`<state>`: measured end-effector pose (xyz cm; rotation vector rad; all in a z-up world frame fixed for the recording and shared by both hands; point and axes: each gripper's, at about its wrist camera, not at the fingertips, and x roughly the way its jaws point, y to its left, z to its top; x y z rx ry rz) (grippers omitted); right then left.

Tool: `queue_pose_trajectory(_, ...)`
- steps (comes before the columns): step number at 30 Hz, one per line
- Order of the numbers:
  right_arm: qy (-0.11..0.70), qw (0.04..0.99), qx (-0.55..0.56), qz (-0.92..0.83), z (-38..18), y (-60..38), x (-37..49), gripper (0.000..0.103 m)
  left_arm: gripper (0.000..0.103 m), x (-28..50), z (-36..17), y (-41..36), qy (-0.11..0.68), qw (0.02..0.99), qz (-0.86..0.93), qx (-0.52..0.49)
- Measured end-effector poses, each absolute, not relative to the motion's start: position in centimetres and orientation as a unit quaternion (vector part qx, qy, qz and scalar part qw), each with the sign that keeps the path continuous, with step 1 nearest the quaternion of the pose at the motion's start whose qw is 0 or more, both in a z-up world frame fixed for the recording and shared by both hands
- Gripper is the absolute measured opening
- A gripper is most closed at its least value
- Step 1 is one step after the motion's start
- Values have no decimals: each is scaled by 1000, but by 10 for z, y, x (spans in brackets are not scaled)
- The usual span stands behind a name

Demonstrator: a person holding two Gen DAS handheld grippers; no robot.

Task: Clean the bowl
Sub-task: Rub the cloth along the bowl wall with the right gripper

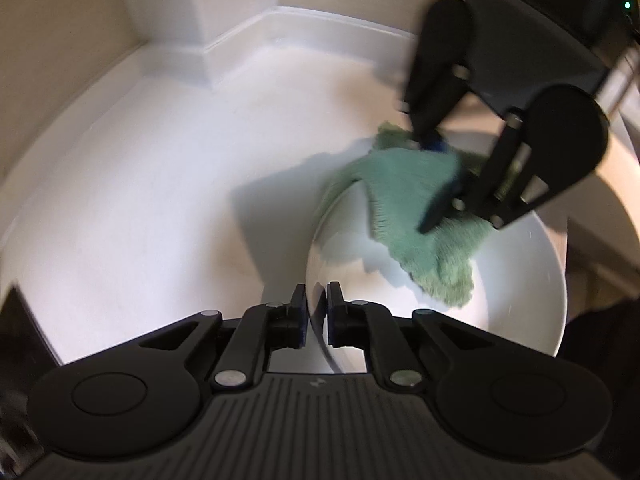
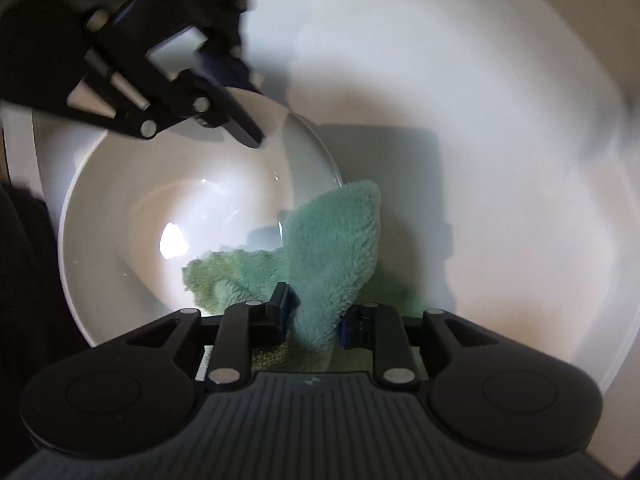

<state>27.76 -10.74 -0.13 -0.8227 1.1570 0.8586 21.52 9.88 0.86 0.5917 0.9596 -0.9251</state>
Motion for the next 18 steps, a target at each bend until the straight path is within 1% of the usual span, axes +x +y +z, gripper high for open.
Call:
queue_pose_trajectory(3, 476, 682, -390, 396, 3, -97, 277, 21, 8, 215, 10, 96, 432, 737, -440, 278)
queue_pose_trajectory(5, 467, 683, -391, 402, 5, -92, 278, 22, 8, 215, 10, 95, 436, 738, -438, 270)
queue_pose_trajectory(8, 470, 686, -385, 401, 7, -92, 278, 22, 8, 208, 12, 105, 450, 754, -414, 239)
queue_pose_trajectory(18, 497, 728, -310, 357, 2, -100, 274, 21, 10, 176, 17, 150, 483, 804, -325, 119)
